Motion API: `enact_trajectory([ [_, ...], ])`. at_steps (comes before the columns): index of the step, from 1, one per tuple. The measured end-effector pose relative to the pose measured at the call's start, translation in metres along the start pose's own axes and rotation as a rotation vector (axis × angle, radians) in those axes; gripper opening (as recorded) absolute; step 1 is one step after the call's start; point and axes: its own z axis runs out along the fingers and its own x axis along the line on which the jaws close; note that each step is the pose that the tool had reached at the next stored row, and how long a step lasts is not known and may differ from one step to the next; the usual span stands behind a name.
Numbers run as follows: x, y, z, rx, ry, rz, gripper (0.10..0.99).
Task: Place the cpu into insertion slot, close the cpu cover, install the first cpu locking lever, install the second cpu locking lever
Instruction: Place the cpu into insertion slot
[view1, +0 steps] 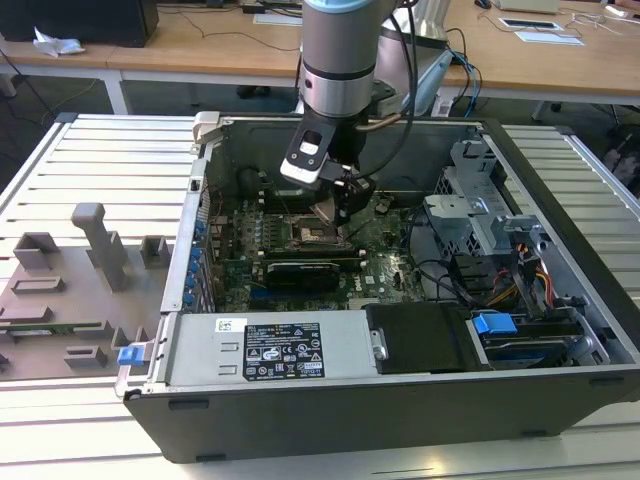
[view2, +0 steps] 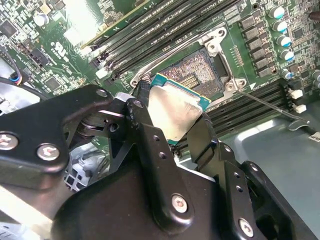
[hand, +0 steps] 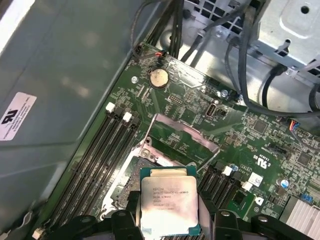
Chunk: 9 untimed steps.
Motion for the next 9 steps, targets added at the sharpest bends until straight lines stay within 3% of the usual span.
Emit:
enact_trajectory([
  [9, 0.0, 0.0, 0.0, -0.002, -0.0067, 0.082, 0.541],
])
